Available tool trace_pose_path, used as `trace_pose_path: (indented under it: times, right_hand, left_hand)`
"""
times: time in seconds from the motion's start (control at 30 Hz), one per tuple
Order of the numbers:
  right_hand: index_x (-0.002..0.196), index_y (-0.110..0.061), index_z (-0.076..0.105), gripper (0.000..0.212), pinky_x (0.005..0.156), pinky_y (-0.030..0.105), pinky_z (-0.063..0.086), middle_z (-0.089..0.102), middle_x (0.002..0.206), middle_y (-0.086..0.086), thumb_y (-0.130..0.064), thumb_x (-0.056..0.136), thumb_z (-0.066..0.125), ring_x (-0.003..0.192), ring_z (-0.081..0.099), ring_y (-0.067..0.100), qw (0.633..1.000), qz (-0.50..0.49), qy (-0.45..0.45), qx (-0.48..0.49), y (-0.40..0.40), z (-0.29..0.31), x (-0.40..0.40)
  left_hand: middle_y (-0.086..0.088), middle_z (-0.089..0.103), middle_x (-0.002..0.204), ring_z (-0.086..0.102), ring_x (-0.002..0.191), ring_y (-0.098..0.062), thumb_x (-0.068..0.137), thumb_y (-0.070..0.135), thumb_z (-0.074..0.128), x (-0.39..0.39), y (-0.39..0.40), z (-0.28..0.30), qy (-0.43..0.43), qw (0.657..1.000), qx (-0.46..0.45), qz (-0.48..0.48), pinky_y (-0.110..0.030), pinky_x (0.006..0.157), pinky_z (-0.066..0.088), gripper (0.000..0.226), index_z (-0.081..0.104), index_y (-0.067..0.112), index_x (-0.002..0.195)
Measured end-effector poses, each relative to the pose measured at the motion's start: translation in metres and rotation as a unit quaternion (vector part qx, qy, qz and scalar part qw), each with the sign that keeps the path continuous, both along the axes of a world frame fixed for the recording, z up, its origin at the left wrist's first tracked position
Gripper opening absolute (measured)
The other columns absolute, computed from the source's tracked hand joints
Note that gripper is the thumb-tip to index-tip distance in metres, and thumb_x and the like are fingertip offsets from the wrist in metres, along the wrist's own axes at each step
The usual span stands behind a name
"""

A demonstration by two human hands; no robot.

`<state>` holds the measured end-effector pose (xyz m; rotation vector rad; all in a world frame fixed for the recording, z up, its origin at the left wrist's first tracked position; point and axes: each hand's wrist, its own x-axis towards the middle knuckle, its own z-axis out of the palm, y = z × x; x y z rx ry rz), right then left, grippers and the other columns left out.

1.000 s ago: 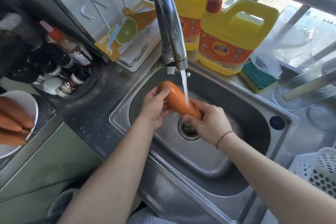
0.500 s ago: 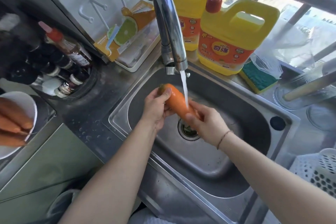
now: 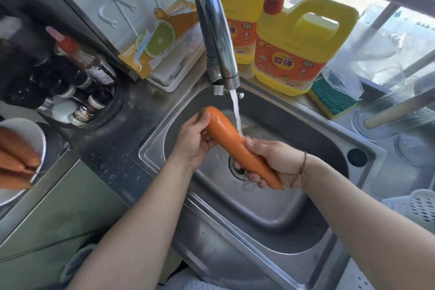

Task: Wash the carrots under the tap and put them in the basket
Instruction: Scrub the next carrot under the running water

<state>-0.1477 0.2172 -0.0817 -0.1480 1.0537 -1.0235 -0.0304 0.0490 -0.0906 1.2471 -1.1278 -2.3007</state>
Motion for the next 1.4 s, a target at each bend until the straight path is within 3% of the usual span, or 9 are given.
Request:
trace_pose_path:
  times: [0.17,0.3,0.47,0.57,0.63,0.7,0.97,1.2,1.4]
  right_hand:
    - [0.109,-0.011,0.057,0.035,0.040,0.025,0.038,0.060,0.072,0.004,-0.039,0.105,0.037,0.043,0.046,0.011,0.953,0.049,0.298,0.014,-0.002,0.005,0.007]
    - [0.127,-0.021,0.060,0.038,0.074,0.038,0.052,0.065,0.097,0.004,-0.041,0.094,0.060,0.082,0.063,0.023,0.745,0.037,0.666,-0.011,-0.004,-0.002,0.019]
    - [0.121,-0.012,0.066,0.043,0.047,0.036,0.051,0.060,0.088,0.008,-0.039,0.088,0.059,0.061,0.059,0.033,0.583,-0.027,0.806,-0.099,-0.005,-0.018,0.036]
    - [0.130,-0.018,0.062,0.039,0.066,0.033,0.050,0.056,0.088,0.000,-0.029,0.093,0.063,0.071,0.058,0.026,0.737,-0.021,0.674,-0.048,-0.005,-0.015,0.037]
    - [0.134,-0.021,0.057,0.041,0.054,0.026,0.045,0.059,0.077,0.002,-0.012,0.095,0.063,0.058,0.053,0.018,0.905,-0.076,0.417,-0.030,-0.002,-0.009,0.035]
    - [0.131,-0.026,0.052,0.044,0.038,0.022,0.036,0.065,0.071,0.008,-0.003,0.095,0.060,0.045,0.047,0.016,0.969,-0.163,0.183,-0.011,0.000,0.001,0.031]
    - [0.114,-0.047,0.064,0.031,0.078,0.038,0.056,0.071,0.089,-0.006,-0.060,0.090,0.048,0.085,0.067,0.019,0.820,0.023,0.560,0.115,-0.022,0.010,0.008]
    - [0.137,-0.011,0.048,0.040,0.042,0.020,0.044,0.060,0.094,0.020,0.005,0.100,0.044,0.055,0.060,0.015,0.981,-0.139,0.130,-0.033,-0.003,0.011,0.011]
    - [0.091,-0.010,0.070,0.028,0.039,0.020,0.027,0.054,0.063,0.011,-0.028,0.102,0.051,0.036,0.034,0.013,0.944,-0.122,0.300,0.057,0.002,-0.004,0.020]
  left_hand:
    - [-0.008,0.071,0.088,0.067,0.086,-0.023,0.101,0.018,0.051,-0.002,-0.009,0.003,0.013,0.999,-0.011,0.036,-0.048,0.089,0.054,0.013,0.062,0.011,0.105]
    - [-0.010,0.061,0.121,0.062,0.105,-0.028,0.099,0.015,0.055,-0.004,-0.018,0.001,0.024,0.998,-0.015,0.063,-0.054,0.087,0.054,0.026,0.056,0.022,0.124]
    - [-0.009,0.060,0.119,0.064,0.099,-0.024,0.089,0.020,0.072,-0.013,-0.016,0.003,-0.080,0.993,0.005,0.086,-0.053,0.088,0.056,0.052,0.047,0.018,0.135]
    - [-0.010,0.065,0.097,0.065,0.089,-0.025,0.089,0.016,0.070,-0.012,-0.025,0.002,-0.088,0.994,0.004,0.069,-0.049,0.085,0.057,0.023,0.058,0.016,0.108]
    - [-0.010,0.062,0.095,0.063,0.087,-0.024,0.091,0.012,0.066,-0.008,-0.028,0.001,-0.053,0.997,0.009,0.057,-0.047,0.085,0.055,0.016,0.058,0.015,0.105]
    - [-0.013,0.062,0.102,0.062,0.095,-0.029,0.092,0.011,0.064,-0.005,-0.026,-0.003,-0.018,0.998,0.023,0.049,-0.054,0.094,0.050,0.017,0.058,0.015,0.107]
    - [-0.015,0.061,0.109,0.061,0.096,-0.028,0.092,0.007,0.062,-0.024,-0.008,-0.002,0.000,0.996,0.018,0.082,-0.053,0.093,0.050,0.034,0.053,0.014,0.125]
    - [-0.017,0.073,0.092,0.072,0.090,-0.033,0.096,0.011,0.056,-0.011,-0.031,0.001,0.013,0.997,0.031,0.066,-0.047,0.081,0.058,0.031,0.050,0.005,0.126]
    - [-0.014,0.061,0.107,0.061,0.099,-0.029,0.096,0.012,0.060,-0.016,-0.032,0.012,-0.030,0.996,-0.012,0.081,-0.049,0.085,0.055,0.018,0.055,0.017,0.113]
